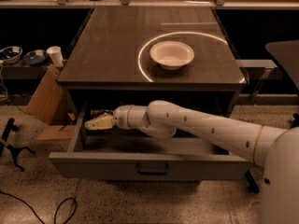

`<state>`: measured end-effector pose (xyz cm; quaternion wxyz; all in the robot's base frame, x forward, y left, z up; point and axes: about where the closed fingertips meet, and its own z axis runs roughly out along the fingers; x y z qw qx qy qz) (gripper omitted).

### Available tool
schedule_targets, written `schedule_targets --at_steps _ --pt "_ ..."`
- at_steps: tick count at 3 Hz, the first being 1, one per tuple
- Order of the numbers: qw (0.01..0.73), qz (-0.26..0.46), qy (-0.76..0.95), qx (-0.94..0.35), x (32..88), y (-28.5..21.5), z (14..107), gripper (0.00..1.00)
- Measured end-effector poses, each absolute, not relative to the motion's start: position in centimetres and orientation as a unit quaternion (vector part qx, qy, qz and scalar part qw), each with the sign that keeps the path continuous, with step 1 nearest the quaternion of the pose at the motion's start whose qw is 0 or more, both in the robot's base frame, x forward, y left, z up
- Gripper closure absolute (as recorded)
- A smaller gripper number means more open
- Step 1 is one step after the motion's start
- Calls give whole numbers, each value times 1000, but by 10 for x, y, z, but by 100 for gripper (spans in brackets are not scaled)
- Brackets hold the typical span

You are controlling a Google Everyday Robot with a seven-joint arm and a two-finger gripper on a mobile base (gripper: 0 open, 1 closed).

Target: Pick orange can from top drawer and place on counter

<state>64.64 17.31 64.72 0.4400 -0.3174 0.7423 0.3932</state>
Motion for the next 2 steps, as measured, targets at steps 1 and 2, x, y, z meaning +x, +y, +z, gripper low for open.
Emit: schedule_targets --at_steps 1,2 --pt "433 391 745 -323 649 169 633 2" --pt "423 386 749 -332 650 167 625 25"
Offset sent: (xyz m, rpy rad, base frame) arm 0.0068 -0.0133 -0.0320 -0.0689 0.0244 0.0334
